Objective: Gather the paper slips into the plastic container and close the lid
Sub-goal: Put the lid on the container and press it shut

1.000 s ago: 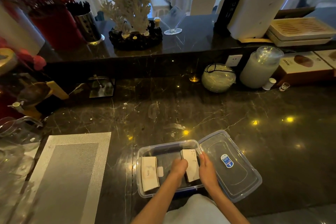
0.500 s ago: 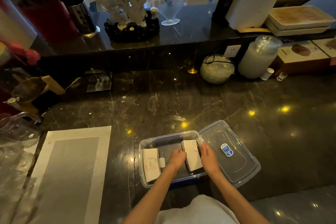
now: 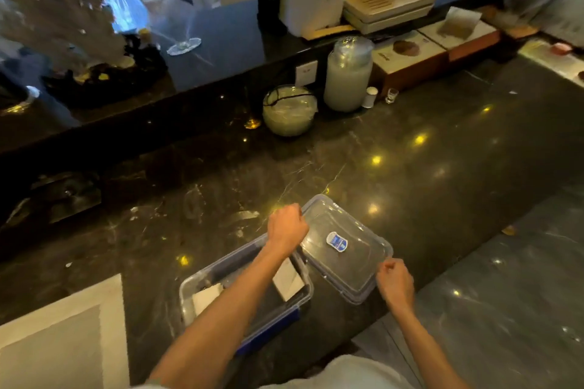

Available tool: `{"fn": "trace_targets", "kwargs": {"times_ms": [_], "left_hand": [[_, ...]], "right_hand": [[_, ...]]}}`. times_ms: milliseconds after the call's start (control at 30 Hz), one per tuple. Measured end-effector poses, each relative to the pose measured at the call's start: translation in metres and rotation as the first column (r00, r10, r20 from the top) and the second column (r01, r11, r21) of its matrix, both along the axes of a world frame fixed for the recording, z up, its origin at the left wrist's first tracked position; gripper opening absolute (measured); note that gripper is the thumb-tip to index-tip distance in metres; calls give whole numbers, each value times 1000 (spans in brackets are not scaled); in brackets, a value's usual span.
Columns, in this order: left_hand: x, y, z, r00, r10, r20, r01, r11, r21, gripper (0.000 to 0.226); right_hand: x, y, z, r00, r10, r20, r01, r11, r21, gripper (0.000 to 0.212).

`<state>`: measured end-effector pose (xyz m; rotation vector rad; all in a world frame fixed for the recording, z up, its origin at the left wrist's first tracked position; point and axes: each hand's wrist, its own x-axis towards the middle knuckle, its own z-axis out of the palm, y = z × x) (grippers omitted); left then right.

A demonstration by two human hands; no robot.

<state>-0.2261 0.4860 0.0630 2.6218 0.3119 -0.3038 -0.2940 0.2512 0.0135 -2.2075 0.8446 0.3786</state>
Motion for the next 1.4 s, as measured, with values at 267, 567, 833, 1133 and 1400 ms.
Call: {"fn": "trace_targets", "kwargs": {"times_ms": [267, 567, 833, 1133, 1400], "left_hand": [[40, -21, -39, 940, 54, -337, -13, 992, 123, 38], [51, -23, -53, 928, 164, -335, -153, 986, 60, 42], [56, -13, -26, 939, 344, 8, -334, 917, -218, 32], [-44, 107, 39, 699, 673, 241, -484, 694, -533, 15], [-218, 147, 10, 461, 887, 27, -643, 355, -679, 10]], "right_hand": [[19, -36, -29, 972, 112, -204, -75, 981, 178, 40], [34, -59, -48, 961, -29, -274, 173, 837, 518, 12], [79, -44, 6, 979, -188, 76, 102, 780, 617, 51], [138, 75, 63, 968, 100, 228, -232, 699, 677, 60], [38, 157, 65, 874, 437, 214, -463, 611, 642, 34]]}}
